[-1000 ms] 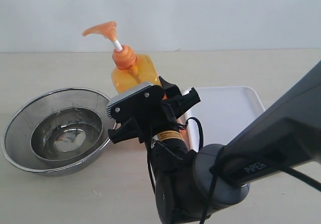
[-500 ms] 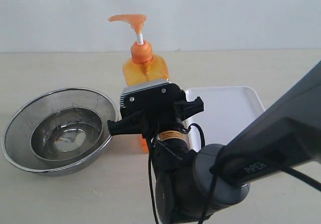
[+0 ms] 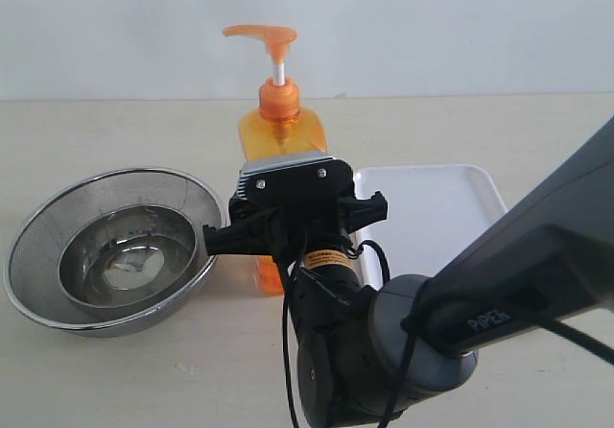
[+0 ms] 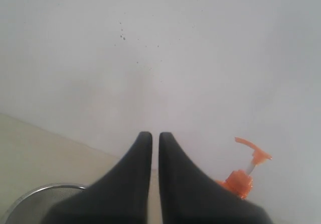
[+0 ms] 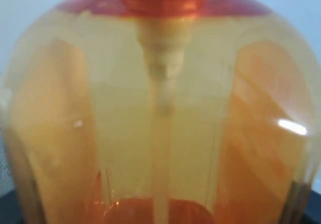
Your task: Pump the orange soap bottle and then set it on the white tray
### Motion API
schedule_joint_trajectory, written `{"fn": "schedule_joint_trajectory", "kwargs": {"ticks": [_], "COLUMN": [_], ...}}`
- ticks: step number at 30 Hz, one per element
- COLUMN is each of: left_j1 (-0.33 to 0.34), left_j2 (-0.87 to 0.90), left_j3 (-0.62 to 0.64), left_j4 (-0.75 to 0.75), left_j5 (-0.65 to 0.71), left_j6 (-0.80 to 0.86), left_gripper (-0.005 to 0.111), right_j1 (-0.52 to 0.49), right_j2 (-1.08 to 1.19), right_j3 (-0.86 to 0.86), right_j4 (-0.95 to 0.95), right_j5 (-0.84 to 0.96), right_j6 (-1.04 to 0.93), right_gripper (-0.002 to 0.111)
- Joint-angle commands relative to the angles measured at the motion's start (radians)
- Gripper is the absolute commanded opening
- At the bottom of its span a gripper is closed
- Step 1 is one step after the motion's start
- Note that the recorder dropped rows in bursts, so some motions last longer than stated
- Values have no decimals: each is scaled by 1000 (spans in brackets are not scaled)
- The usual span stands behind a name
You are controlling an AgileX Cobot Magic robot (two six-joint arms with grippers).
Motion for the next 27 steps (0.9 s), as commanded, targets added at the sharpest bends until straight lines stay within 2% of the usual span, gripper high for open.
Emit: {"fn": "schedule_joint_trajectory", "kwargs": {"ticks": [1, 12, 27], "left_j1": [-8, -8, -8], "left_j2": [-6, -6, -6], "left_j3": [4, 4, 4], "left_j4": [-4, -4, -4], "left_j5": [11, 72, 72], "left_j6": [2, 2, 2], "left_gripper": [5, 5, 5], "right_j1": [-1, -1, -1], "right_j2": [-9, -9, -9], "right_j3": [-4, -4, -4], "right_j4": [0, 0, 0], "right_j5": [25, 22, 17], "right_j6": [33, 33, 33], "right_gripper": [0, 0, 0]}}
